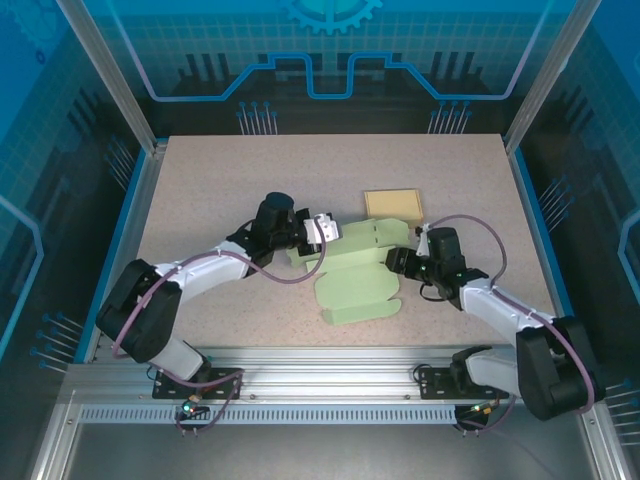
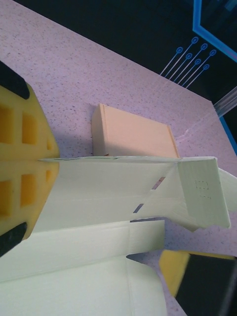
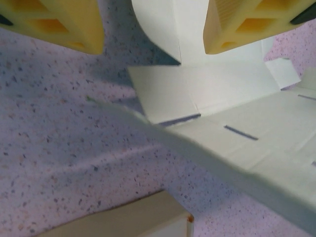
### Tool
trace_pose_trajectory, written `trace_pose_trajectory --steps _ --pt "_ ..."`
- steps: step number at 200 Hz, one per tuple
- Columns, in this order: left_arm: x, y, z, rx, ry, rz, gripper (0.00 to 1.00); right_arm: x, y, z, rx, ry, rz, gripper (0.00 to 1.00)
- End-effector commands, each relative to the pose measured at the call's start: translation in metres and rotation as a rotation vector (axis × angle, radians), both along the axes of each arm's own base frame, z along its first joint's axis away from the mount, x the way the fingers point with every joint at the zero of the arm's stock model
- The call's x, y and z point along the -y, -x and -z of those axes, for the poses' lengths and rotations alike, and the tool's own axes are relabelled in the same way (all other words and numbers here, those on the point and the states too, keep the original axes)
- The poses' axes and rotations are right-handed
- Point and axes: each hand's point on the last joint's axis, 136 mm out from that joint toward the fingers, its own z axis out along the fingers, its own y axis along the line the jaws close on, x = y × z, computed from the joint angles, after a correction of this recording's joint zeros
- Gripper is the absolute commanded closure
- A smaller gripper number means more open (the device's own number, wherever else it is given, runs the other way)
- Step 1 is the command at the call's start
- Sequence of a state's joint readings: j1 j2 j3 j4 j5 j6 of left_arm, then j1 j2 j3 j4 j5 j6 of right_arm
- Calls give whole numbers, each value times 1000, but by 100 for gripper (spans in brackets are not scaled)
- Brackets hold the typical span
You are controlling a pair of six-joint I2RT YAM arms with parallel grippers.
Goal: Fold the paper box
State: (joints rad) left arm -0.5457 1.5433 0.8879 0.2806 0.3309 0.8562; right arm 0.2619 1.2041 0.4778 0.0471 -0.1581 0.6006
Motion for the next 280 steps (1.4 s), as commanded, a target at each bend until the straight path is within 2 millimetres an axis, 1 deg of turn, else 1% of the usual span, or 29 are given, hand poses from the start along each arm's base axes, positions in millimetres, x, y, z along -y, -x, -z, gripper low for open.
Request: trace_pose_trajectory --steps 1,36,67,100,139,167,196,209,214,234,264,280 --pt "7 7 -24 -12 56 50 100 -10 -13 -10 52 -4 -40 44" --pt "8 5 -24 -23 55 54 100 -19 -20 -6 47 -31 -60 45" --pt "8 0 -22 -21 50 31 100 -27 -24 -11 55 -34 -85 48" --pt "7 -6 -22 9 62 5 100 -31 -25 -17 70 -30 -85 49" --pt "10 -5 -21 -1 61 13 100 -37 -26 -22 92 -32 -87 50" --pt "15 -4 -15 -10 47 14 100 -38 -28 -26 112 -39 -61 54" --pt "20 -3 -8 -15 30 22 100 -40 -32 -31 153 -56 -26 53" --pt "22 -1 -8 -19 32 31 100 -39 -33 -27 146 -43 -13 52" --pt "23 -1 -7 -21 32 33 100 -40 -37 -32 174 -50 -11 52" --pt "25 0 -4 -29 25 38 100 -44 -41 -32 186 -51 -19 52" --pt "25 -3 5 -25 -3 29 100 -47 -41 -26 162 -35 -38 53" --pt "22 -6 13 -8 -32 16 100 -44 -39 -21 144 -21 -28 53"
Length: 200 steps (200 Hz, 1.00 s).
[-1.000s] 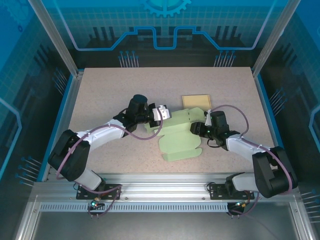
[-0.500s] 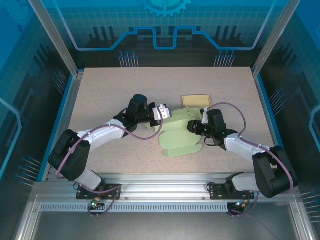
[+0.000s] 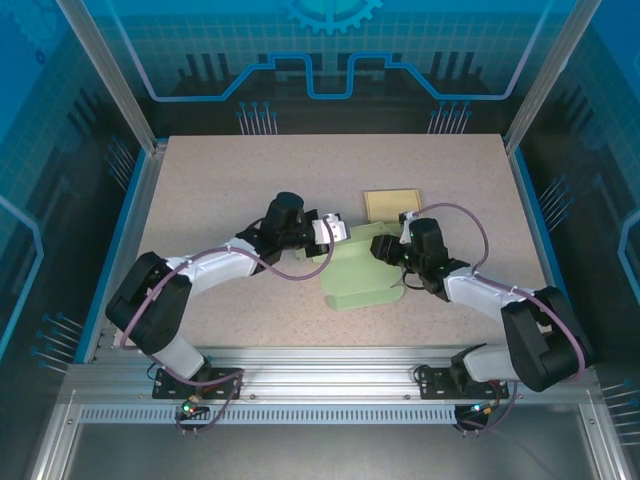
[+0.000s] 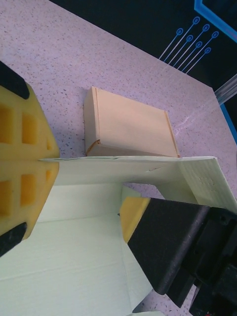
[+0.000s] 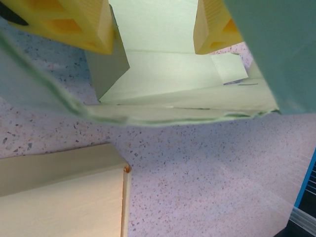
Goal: Fold the paper box
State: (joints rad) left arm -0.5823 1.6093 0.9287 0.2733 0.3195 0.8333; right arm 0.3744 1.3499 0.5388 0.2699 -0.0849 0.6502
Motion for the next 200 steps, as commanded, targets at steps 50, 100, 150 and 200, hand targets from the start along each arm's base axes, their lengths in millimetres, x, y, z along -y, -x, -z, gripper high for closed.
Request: trace_pose_trajectory --steps 50,100,150,200 --pt "-4 -21 36 129 -168 -35 100 14 17 27 -116 72 56 53" --pt "-4 -31 46 208 -224 -35 100 22 32 11 -97 74 57 51" --pt "8 -40 30 530 -227 -50 100 72 41 -25 -72 77 198 49" --pt "19 -34 29 715 -244 -37 100 122 34 -42 -104 -17 331 48"
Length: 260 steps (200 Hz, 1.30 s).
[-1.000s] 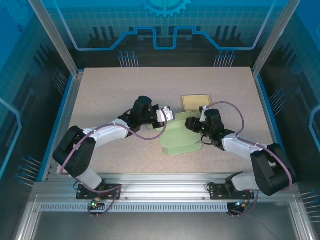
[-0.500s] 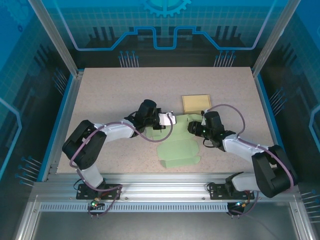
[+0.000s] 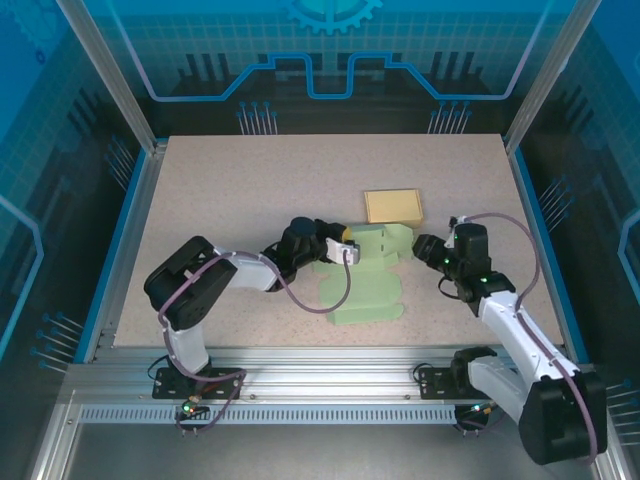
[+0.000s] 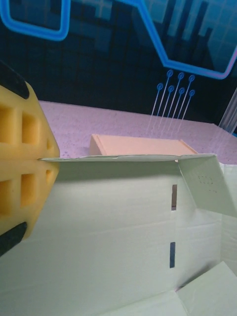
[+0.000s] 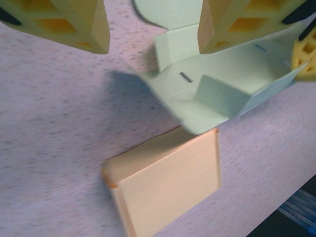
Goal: Fold the paper box
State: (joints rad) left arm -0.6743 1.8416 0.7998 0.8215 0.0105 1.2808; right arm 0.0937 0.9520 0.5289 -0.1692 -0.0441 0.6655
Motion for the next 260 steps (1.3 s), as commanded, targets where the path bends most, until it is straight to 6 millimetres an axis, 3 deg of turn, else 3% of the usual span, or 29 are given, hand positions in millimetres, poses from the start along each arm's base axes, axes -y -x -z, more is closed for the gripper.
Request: trace_pose_trajectory --steps 1,23,50,117,134,139,158,222,245,248,260 --pt "6 -3 -18 174 2 8 100 11 1 -5 -48 -52 13 48" --pt "8 -3 -18 222 -13 13 100 18 -12 1 -104 -99 -2 47" --pt "10 -4 -19 285 -36 15 100 11 -34 22 -180 -155 -70 48" --pt "11 -3 -20 340 -54 30 100 10 -97 54 -191 -204 -128 49" --pt "11 -4 -15 339 -62 28 100 7 -101 64 -203 -223 -143 49" --pt "11 -4 -14 339 -66 26 100 7 -111 55 -175 -224 -151 50" --pt "10 -7 -10 333 -68 16 100 7 -113 49 -157 -239 -156 50" --pt "10 -8 -11 310 -30 18 100 25 -83 10 -82 -164 -115 49" --pt "12 -6 -16 299 1 30 100 27 -90 6 -87 -164 -130 51" --pt "12 -5 -15 296 4 32 100 28 -97 -2 -68 -160 -137 51" --pt "12 -4 -16 287 14 37 100 25 -108 -3 -67 -175 -161 55"
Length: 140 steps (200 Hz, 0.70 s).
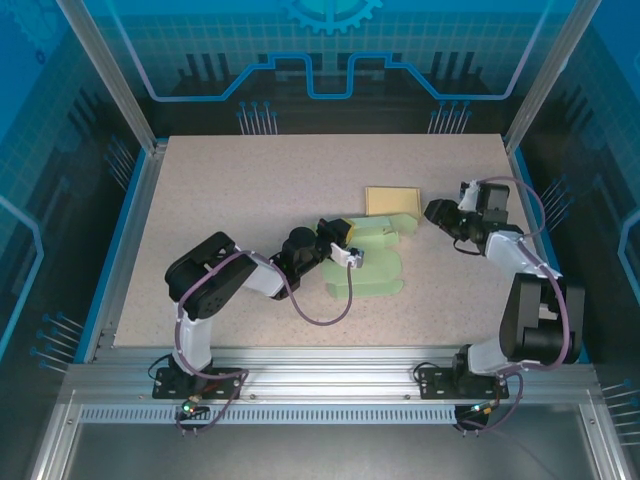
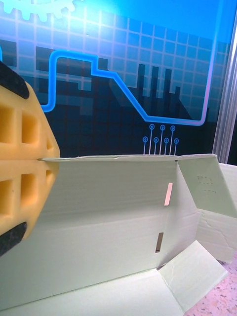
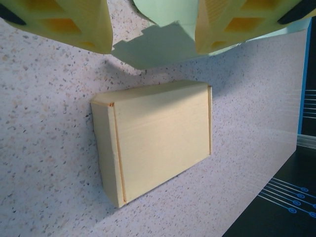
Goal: Fold the paper box
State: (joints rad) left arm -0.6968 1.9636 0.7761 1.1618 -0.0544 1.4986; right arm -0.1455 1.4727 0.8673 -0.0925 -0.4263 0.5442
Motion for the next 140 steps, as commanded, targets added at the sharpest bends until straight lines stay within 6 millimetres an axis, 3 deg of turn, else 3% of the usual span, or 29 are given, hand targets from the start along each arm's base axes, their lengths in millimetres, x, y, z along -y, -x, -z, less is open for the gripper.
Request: trace_pose_trajectory --steps 1,20,67,90,140 --pt "4 6 -4 -17 53 41 100 1 -14 -2 -6 -8 -42 56" --pt "5 7 -3 -29 61 48 100 -8 -30 6 -22 -52 -85 63" --pt "9 9 5 -55 64 59 100 -43 -47 28 -61 -115 -173 64" --pt "9 8 10 -65 58 56 100 -54 -39 36 -84 -121 -194 64" --pt "8 5 23 -46 1 46 100 -55 -11 43 -91 -108 -188 63"
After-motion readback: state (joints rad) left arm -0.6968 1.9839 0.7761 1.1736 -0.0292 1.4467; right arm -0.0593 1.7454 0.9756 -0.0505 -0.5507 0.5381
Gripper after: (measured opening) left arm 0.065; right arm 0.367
